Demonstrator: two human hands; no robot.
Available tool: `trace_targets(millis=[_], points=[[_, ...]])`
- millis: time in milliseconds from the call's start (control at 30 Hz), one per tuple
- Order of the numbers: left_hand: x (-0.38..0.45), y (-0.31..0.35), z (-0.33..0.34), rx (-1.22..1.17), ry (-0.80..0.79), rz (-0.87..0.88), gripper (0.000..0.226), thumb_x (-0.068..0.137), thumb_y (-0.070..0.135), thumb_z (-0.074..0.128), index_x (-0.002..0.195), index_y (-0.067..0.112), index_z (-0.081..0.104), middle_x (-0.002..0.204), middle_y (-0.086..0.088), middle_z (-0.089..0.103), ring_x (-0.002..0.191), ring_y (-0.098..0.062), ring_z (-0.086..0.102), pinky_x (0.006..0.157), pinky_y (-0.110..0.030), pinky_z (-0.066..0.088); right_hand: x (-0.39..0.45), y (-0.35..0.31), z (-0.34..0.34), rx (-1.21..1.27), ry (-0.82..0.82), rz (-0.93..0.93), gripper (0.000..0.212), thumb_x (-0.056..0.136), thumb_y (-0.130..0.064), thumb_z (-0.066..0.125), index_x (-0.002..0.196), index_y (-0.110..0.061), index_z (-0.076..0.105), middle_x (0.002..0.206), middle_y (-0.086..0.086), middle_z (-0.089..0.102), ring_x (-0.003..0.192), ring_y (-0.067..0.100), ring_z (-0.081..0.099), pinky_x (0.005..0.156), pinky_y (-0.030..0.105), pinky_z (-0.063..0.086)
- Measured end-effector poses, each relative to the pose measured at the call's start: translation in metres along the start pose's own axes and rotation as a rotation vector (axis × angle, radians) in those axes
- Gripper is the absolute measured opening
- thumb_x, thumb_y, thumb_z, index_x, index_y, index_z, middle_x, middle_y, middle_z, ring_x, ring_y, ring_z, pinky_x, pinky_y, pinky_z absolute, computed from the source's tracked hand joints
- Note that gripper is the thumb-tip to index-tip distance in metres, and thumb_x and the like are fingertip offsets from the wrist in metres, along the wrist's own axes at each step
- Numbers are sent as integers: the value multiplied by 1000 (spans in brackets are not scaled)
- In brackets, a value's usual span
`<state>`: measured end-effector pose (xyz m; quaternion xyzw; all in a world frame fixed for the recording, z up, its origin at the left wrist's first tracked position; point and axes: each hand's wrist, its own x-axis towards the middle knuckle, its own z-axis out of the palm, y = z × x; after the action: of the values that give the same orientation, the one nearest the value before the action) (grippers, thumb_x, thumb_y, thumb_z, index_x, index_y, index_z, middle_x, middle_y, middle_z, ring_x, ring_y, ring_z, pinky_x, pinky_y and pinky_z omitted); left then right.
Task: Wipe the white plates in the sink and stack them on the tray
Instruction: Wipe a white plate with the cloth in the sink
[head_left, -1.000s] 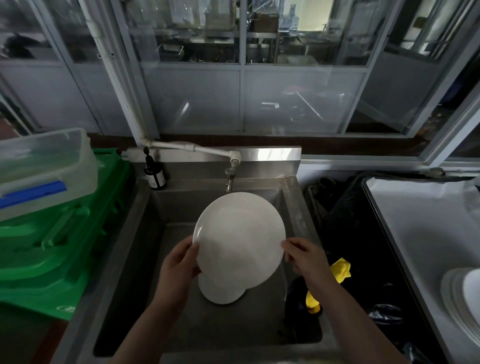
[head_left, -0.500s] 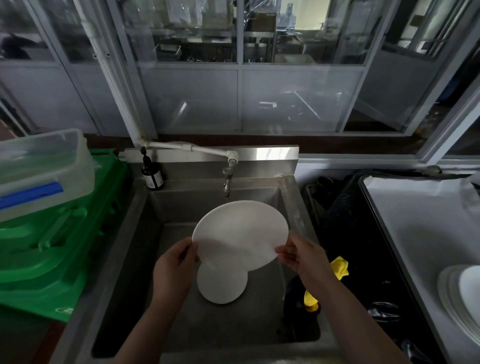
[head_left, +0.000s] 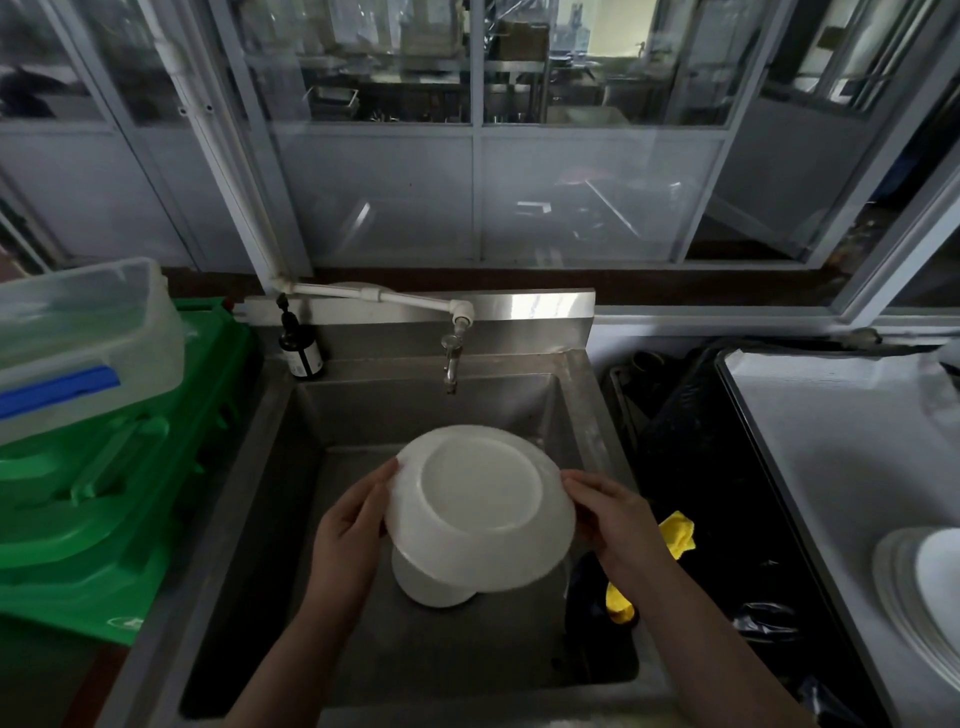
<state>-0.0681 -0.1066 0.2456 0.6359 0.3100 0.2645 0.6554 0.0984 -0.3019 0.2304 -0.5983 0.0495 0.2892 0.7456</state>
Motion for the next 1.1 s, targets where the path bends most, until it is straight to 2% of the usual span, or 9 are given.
trace_targets(millis=[100, 200, 300, 400, 500, 667, 800, 900, 1100], points=[[1, -6, -2, -48, -8, -17, 30, 102, 15, 52, 127, 25, 66, 118, 22, 69, 112, 5, 62, 75, -10, 53, 2, 2, -1, 31, 5, -33, 11, 89, 1, 65, 97, -3, 72, 88, 10, 75, 81, 19, 70, 66, 28, 57], [-1, -6, 0, -77, -22, 16, 33, 102, 11, 52, 128, 26, 65, 123, 19, 68, 113, 1, 64, 79, -18, 56, 2, 3, -1, 72, -13, -38, 12, 90, 1, 63, 101, -2, 69, 90, 9, 74, 84, 20, 70, 77, 32, 59], [3, -6, 0, -93, -13, 8, 37, 101, 5, 52, 124, 31, 62, 109, 19, 73, 101, 1, 67, 81, -22, 54, 4, 5, -3, 94, -25, -39, 11, 92, 0, 62, 100, -4, 67, 93, 9, 74, 87, 20, 71, 77, 34, 58], [8, -9, -2, -60, -32, -32, 30, 100, 3, 52, 120, 18, 68, 106, 4, 76, 100, -14, 70, 82, -29, 58, 7, 7, -3, 106, -11, -39, 10, 92, 1, 61, 96, -6, 68, 93, 9, 74, 90, 21, 70, 81, 37, 56], [12, -13, -5, -75, -76, -100, 23, 100, 3, 52, 108, 12, 72, 101, -7, 77, 95, -24, 71, 76, -27, 60, 10, 9, -4, 116, 16, -38, 11, 92, 2, 61, 96, -5, 68, 95, 10, 72, 93, 22, 68, 82, 36, 56], [11, -19, -6, -126, -194, -162, 17, 100, 16, 52, 108, 11, 67, 104, -12, 71, 94, -28, 65, 86, -47, 53, 12, 10, -5, 120, 30, -41, 11, 92, 3, 59, 97, -3, 67, 96, 12, 71, 94, 24, 67, 85, 36, 55], [4, -20, 0, -233, -231, -172, 15, 96, 31, 58, 100, 18, 65, 100, -9, 66, 90, -23, 59, 79, -45, 48, 11, 10, -5, 115, 15, -45, 11, 92, 3, 59, 94, -4, 67, 91, 11, 71, 90, 23, 67, 78, 35, 55], [3, -23, 7, -293, -190, -171, 21, 91, 32, 54, 102, 16, 63, 102, -9, 65, 92, -21, 59, 78, -40, 47, 12, 13, -5, 119, 17, -33, 12, 92, 3, 58, 94, -5, 67, 89, 9, 72, 87, 22, 69, 74, 32, 56], [5, -25, 15, -317, -118, -188, 20, 90, 36, 55, 98, 21, 67, 105, -9, 64, 97, -25, 57, 81, -42, 43, 12, 18, -8, 119, -7, -9, 9, 94, 2, 57, 97, -3, 64, 90, 10, 71, 88, 22, 69, 84, 37, 57]])
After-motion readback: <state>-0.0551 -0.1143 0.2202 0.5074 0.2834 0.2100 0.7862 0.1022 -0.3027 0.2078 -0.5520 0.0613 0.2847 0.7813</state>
